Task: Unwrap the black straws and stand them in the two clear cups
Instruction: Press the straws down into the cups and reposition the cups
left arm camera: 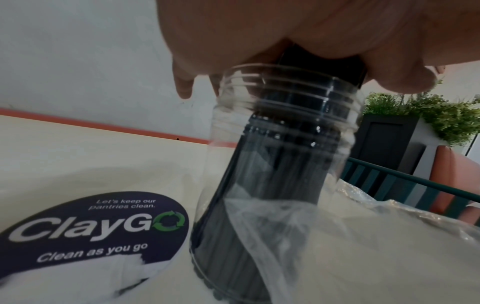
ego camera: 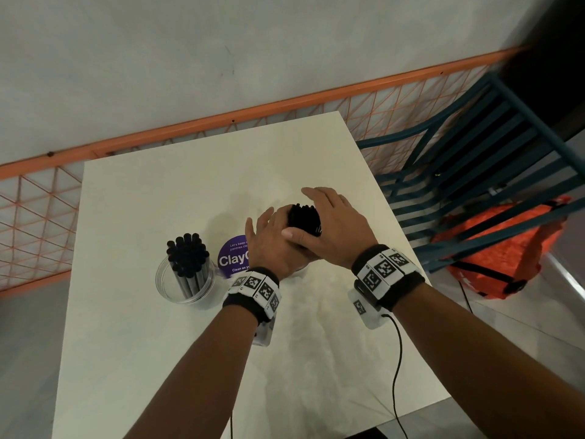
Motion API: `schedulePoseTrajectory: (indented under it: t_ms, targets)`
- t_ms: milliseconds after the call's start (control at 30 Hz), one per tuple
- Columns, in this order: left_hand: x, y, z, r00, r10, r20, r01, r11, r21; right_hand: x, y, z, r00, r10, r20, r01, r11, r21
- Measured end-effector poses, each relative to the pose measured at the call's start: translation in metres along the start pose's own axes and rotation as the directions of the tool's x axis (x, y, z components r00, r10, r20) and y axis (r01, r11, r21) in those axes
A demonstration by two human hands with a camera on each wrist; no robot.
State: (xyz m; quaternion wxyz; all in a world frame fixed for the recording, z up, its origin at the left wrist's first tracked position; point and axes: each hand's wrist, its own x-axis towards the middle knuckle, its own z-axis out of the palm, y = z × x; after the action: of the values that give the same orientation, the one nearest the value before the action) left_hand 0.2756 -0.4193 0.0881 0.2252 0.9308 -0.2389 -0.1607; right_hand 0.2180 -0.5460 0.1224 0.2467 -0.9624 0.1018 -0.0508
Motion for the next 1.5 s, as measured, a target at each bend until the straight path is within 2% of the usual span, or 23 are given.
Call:
schedulePoseTrajectory:
  t_ms: [200, 400, 533, 600, 633, 667, 733, 800, 833, 900, 933, 1000, 1067, 1100, 1133, 1167, 1200, 1233, 1267, 1300, 1367, 1433, 1500]
  targets:
    - [0.002, -0.004, 0.003, 0.998, -0.017, -0.068, 0.011, 0.996, -0.09, -0.017, 0.027, -0.015, 0.989, 0.119, -0.092, -0.111, 0.99, 0.087]
    - [-0.003, -0.006, -0.003, 0.997, -0.006, -0.072, -0.005, 0.987, -0.161, -0.045, 0.055, -0.017, 0.958, 0.281, -0.05, -0.267, 0.944, 0.194]
    - [-0.039, -0.023, -0.001, 0.977, -0.094, -0.191, -0.006, 0.885, -0.466, -0.077, 0.077, -0.006, 0.893, 0.437, 0.108, -0.45, 0.859, 0.244]
    - [-0.071, -0.038, 0.011, 0.944, -0.175, -0.281, 0.007, 0.86, -0.509, -0.098, 0.083, 0.009, 0.837, 0.499, 0.227, -0.539, 0.824, 0.177]
    - [-0.089, -0.045, 0.02, 0.935, -0.229, -0.271, 0.066, 0.863, -0.501, -0.108, 0.084, 0.02, 0.802, 0.529, 0.276, -0.579, 0.803, 0.141]
    - [-0.106, -0.052, 0.031, 0.935, -0.293, -0.2, 0.169, 0.864, -0.474, -0.118, 0.083, 0.031, 0.768, 0.556, 0.318, -0.614, 0.781, 0.114]
    - [-0.136, -0.061, 0.054, 0.918, -0.389, 0.073, 0.386, 0.839, -0.384, -0.135, 0.078, 0.054, 0.714, 0.581, 0.39, -0.662, 0.742, 0.106]
    - [-0.16, -0.064, 0.078, 0.863, -0.39, 0.321, 0.49, 0.8, -0.346, -0.147, 0.068, 0.074, 0.726, 0.541, 0.424, -0.644, 0.752, 0.143]
    - [-0.167, -0.062, 0.086, 0.846, -0.373, 0.382, 0.509, 0.78, -0.365, -0.151, 0.061, 0.082, 0.75, 0.502, 0.432, -0.61, 0.777, 0.157]
    - [-0.175, -0.055, 0.097, 0.836, -0.342, 0.428, 0.527, 0.718, -0.455, -0.158, 0.046, 0.089, 0.791, 0.399, 0.463, -0.528, 0.828, 0.189]
    - [-0.176, -0.048, 0.098, 0.833, -0.338, 0.438, 0.543, 0.648, -0.534, -0.161, 0.037, 0.09, 0.806, 0.333, 0.49, -0.49, 0.84, 0.235]
    - [-0.174, -0.034, 0.085, 0.828, -0.32, 0.46, 0.56, 0.45, -0.695, -0.169, 0.018, 0.089, 0.801, 0.211, 0.561, -0.429, 0.856, 0.29]
    - [-0.17, -0.027, 0.066, 0.806, -0.279, 0.522, 0.588, 0.274, -0.761, -0.178, 0.001, 0.09, 0.778, 0.124, 0.616, -0.301, 0.934, 0.191]
    - [-0.171, -0.026, 0.057, 0.79, -0.244, 0.563, 0.611, 0.225, -0.759, -0.183, -0.006, 0.09, 0.779, 0.119, 0.616, -0.255, 0.957, 0.138]
    - [-0.172, -0.028, 0.05, 0.784, -0.211, 0.585, 0.621, 0.258, -0.74, -0.187, -0.012, 0.087, 0.802, 0.129, 0.583, -0.237, 0.965, 0.112]
    - [-0.173, -0.031, 0.044, 0.799, -0.192, 0.57, 0.597, 0.377, -0.708, -0.189, -0.016, 0.079, 0.83, 0.152, 0.537, -0.242, 0.965, 0.101]
    - [-0.174, -0.037, 0.041, 0.85, -0.178, 0.495, 0.5, 0.565, -0.656, -0.192, -0.018, 0.071, 0.862, 0.168, 0.479, -0.251, 0.961, 0.115]
    - [-0.178, -0.043, 0.036, 0.918, -0.156, 0.363, 0.357, 0.721, -0.593, -0.193, -0.019, 0.063, 0.88, 0.19, 0.436, -0.286, 0.944, 0.166]
    - [-0.183, -0.047, 0.03, 0.972, -0.104, 0.21, 0.208, 0.794, -0.571, -0.195, -0.022, 0.053, 0.887, 0.218, 0.406, -0.344, 0.9, 0.269]
    - [-0.188, -0.048, 0.022, 0.995, 0.003, 0.103, 0.061, 0.788, -0.612, -0.198, -0.028, 0.041, 0.893, 0.243, 0.379, -0.399, 0.817, 0.416]
    - [-0.199, -0.036, 0.013, 0.957, 0.284, 0.065, -0.154, 0.683, -0.714, -0.201, -0.043, 0.026, 0.908, 0.317, 0.272, -0.418, 0.659, 0.626]
    - [-0.205, -0.02, 0.016, 0.912, 0.392, 0.12, -0.165, 0.62, -0.767, -0.204, -0.053, 0.021, 0.915, 0.382, 0.126, -0.349, 0.599, 0.72]
    - [-0.212, 0.004, 0.019, 0.926, 0.36, 0.116, -0.105, 0.537, -0.837, -0.208, -0.061, 0.01, 0.921, 0.386, 0.046, -0.257, 0.516, 0.817]
